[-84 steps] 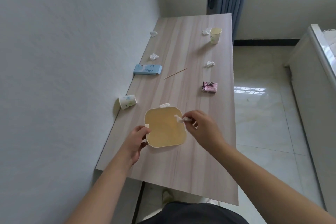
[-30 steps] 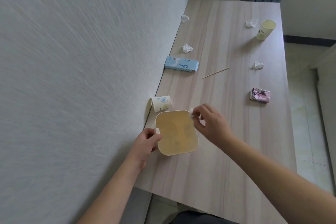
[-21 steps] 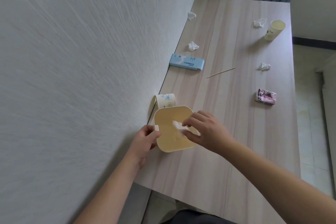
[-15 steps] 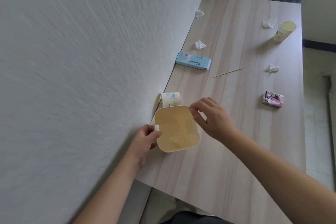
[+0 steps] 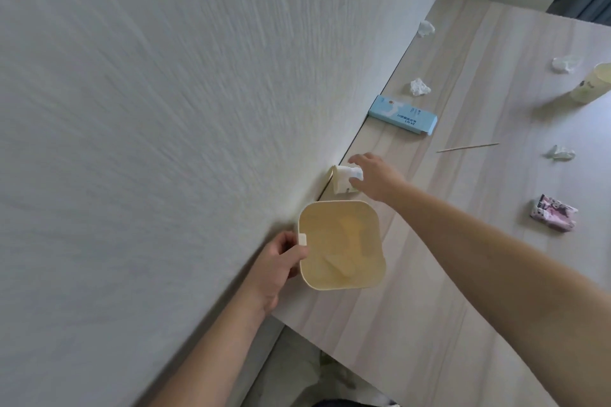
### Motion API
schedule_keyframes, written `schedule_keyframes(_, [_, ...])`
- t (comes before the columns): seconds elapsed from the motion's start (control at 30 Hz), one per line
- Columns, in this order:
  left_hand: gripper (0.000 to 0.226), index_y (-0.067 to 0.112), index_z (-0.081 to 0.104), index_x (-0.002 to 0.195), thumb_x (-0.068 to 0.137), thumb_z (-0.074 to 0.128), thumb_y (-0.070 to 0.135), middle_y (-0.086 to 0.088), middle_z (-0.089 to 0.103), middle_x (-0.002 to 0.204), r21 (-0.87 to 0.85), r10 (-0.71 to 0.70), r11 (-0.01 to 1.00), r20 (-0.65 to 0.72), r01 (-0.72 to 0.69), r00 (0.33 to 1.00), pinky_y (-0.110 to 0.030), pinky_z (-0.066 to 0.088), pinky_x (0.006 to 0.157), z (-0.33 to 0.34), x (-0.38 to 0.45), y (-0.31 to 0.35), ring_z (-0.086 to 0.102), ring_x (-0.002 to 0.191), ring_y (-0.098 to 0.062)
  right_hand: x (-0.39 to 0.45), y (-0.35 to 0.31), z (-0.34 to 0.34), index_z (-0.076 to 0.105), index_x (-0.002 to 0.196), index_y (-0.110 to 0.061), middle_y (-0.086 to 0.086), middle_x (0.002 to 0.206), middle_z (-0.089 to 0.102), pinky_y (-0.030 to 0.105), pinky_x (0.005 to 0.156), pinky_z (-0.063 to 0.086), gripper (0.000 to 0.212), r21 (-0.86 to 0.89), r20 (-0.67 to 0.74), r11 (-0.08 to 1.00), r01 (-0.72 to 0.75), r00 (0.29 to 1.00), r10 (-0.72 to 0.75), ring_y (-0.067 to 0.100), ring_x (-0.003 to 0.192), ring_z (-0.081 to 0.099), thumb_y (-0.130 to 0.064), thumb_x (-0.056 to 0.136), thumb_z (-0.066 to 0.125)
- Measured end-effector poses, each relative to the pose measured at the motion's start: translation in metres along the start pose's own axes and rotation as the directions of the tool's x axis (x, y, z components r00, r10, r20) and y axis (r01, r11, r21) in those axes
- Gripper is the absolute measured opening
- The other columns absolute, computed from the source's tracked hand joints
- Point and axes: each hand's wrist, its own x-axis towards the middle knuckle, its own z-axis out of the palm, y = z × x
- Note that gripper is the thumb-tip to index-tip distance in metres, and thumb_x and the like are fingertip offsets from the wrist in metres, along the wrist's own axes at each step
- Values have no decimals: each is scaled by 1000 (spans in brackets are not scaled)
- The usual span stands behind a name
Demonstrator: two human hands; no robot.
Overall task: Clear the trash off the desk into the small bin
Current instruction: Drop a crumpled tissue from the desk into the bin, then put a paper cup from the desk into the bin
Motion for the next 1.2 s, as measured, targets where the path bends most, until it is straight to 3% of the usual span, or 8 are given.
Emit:
schedule_keyframes(0.17, [29,11,62,93,68,68,25,-3,70,84,-46,4,999,-8,-4,1000,-34,50,74,-5,-5,-3,64,76,-16,9,4,28,28,146,-21,8,147,40,45,109,27,72,-124,146,991,-44,987,62,31,134,37,-48,85,58])
schedule_keyframes(0.33, [32,9,61,96,69,69,24,-6,68,88,-47,0,999,4,0,1000,-39,46,81,-5,-8,-8,61,83,-21,-2,18,44,32,142,-23,9,138,47,42,104,32,61,-183,103,982,-48,992,68,31,125,46,-44,89,53])
schedule_keyframes(0.53, [38,5,61,100,68,70,24,-8,67,91,-51,-8,999,15,9,1000,-42,45,83,0,-8,-7,59,86,-24,-26,20,23,41,134,-19,4,119,58,32,75,42,67,283,38,935,-214,977,212,23,97,56,-37,78,72])
schedule_keyframes(0.67, [44,3,60,102,66,71,24,-8,68,91,-38,-10,999,58,12,998,-42,46,84,10,-9,-2,61,86,-25,-54,24,-16,45,126,-20,-3,116,59,30,78,47,61,583,-89,803,-124,973,215,17,101,59,-31,76,77])
schedule_keyframes(0.77, [37,8,60,97,66,71,25,-6,69,89,-5,6,1000,101,-6,995,-42,48,83,20,-7,5,63,84,-21,-85,22,-49,47,128,-18,0,118,63,35,88,56,61,808,-165,589,14,965,203,15,104,65,-22,76,80])
schedule_keyframes(0.83, [34,8,59,95,68,70,24,-6,66,87,18,22,1000,133,-25,991,-42,50,83,29,-5,9,63,82,-19,-109,20,-68,45,134,-19,2,121,63,33,90,55,66,867,-202,490,92,963,177,13,107,65,-14,77,79])
schedule_keyframes(1.03, [25,13,58,86,67,68,24,-3,63,85,72,34,996,199,-49,979,-37,46,78,59,-3,13,62,78,-16,-186,9,-86,45,134,-16,8,125,62,38,100,47,77,886,-222,439,148,968,121,21,117,59,-21,66,81])
schedule_keyframes(1.2, [23,12,61,90,70,66,22,-3,66,86,88,22,995,268,-47,963,-38,48,80,77,-5,11,63,81,-17,-239,7,-79,39,141,-15,14,124,59,38,90,50,83,947,-229,261,186,963,144,26,113,59,-8,69,79])
